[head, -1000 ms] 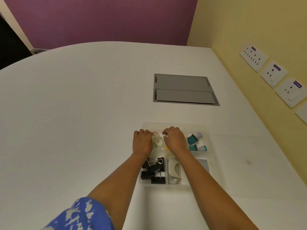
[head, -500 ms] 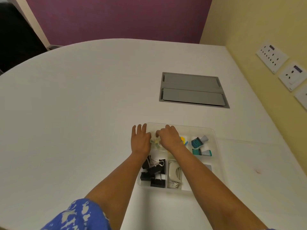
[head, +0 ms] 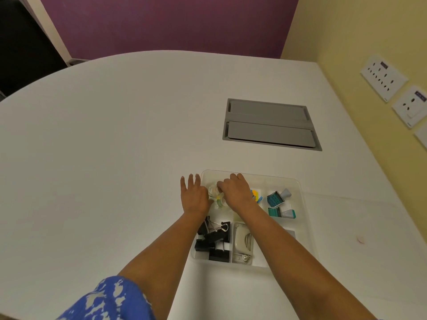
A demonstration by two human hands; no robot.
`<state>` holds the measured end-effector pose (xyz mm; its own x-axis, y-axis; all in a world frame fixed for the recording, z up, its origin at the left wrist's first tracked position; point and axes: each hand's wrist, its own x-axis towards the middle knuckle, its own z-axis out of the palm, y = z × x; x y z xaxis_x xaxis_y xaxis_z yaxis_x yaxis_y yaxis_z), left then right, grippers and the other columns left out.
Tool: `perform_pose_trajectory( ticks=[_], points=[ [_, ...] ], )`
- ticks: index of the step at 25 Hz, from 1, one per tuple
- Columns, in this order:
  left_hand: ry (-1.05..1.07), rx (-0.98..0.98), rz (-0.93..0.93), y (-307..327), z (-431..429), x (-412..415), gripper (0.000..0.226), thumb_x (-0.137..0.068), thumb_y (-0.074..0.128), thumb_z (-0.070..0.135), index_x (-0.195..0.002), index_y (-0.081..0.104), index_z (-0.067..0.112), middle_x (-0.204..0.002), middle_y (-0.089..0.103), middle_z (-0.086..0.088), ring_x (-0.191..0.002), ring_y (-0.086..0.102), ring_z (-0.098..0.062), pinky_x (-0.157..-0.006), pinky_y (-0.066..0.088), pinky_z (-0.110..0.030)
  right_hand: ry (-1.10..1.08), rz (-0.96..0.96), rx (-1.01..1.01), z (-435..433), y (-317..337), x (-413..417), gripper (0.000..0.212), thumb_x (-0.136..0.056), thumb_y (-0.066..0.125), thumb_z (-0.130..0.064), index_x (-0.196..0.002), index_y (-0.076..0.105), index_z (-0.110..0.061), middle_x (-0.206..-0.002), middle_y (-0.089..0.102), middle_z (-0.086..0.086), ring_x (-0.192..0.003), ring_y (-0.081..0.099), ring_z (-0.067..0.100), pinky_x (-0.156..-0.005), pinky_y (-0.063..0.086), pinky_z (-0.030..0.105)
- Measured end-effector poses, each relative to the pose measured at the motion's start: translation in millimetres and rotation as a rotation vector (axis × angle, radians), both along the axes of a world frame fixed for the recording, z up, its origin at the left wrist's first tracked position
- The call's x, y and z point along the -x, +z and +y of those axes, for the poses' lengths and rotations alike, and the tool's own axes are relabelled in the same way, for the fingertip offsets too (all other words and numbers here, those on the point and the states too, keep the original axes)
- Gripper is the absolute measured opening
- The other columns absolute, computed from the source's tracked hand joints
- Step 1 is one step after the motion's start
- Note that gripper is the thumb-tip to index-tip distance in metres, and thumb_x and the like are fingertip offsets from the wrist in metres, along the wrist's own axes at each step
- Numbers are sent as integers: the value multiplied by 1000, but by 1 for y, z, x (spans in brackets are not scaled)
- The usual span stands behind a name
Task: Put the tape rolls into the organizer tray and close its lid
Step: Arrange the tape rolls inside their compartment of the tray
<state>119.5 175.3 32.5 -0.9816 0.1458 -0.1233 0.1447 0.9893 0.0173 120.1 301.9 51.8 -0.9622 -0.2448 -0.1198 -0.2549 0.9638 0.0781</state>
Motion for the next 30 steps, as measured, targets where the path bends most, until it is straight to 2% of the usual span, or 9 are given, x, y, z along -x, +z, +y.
perform_pose_trajectory(
  ticks=[3, 5, 10, 15, 20, 22, 25, 30],
  points=[
    [12, -14, -19, 1, 1, 2, 32, -91, 55, 42, -112, 69, 22, -159, 21, -7, -148, 9, -26, -120, 2, -47, 3, -5, -4, 0, 4, -1, 26, -87, 51, -3, -110, 61, -11, -109, 68, 11, -111, 53, 30, -99, 33, 34],
    [16, -9, -15, 1, 2, 2, 30, -92, 55, 36, -114, 67, 20, -158, 22, -7, -148, 10, -26, -120, 3, -47, 11, -12, -29, -1, 5, -4, 26, -86, 54, -3, -109, 62, -11, -109, 69, 10, -110, 54, 29, -100, 33, 34],
    [20, 16, -13, 3, 5, 2, 32, -92, 56, 30, -121, 61, 18, -159, 20, -8, -148, 9, -26, -120, 2, -46, 19, -47, -109, -6, 7, -8, 24, -86, 56, -2, -104, 68, -11, -107, 70, 8, -111, 55, 26, -104, 32, 32],
    [14, 55, -30, 6, 6, 1, 36, -92, 55, 29, -126, 58, 17, -159, 20, -9, -148, 9, -27, -121, 3, -47, 25, -54, -149, -9, 11, -9, 25, -86, 58, -6, -109, 65, -11, -110, 69, 9, -114, 55, 25, -108, 29, 32],
    [13, 61, -46, 9, 6, -1, 35, -92, 54, 28, -125, 58, 18, -158, 20, -9, -148, 10, -27, -121, 4, -47, -18, -72, -147, -7, 10, -8, 24, -90, 55, -7, -110, 66, -14, -112, 69, 8, -115, 54, 25, -108, 29, 33],
    [11, 17, -31, 10, 6, -1, 31, -93, 53, 27, -122, 60, 19, -159, 19, -10, -148, 10, -28, -121, 4, -47, -89, -67, -88, -6, 10, -5, 26, -91, 54, -8, -113, 66, -16, -115, 68, 6, -115, 55, 24, -106, 31, 33],
    [-14, -80, 30, 11, 6, -1, 29, -96, 49, 28, -122, 59, 19, -160, 14, -10, -149, 7, -27, -121, 3, -45, -222, 2, 61, -3, 8, 1, 24, -94, 52, -15, -115, 65, -17, -117, 67, 5, -116, 54, 24, -102, 34, 34],
    [-59, -108, 6, 7, 7, 0, 29, -99, 44, 28, -121, 61, 21, -162, 0, -10, -149, -4, -27, -121, -2, -43, -217, 11, 59, -11, -2, 2, 33, -94, 52, -36, -117, 66, -17, -117, 66, 6, -117, 53, 26, -101, 35, 36]
  ],
)
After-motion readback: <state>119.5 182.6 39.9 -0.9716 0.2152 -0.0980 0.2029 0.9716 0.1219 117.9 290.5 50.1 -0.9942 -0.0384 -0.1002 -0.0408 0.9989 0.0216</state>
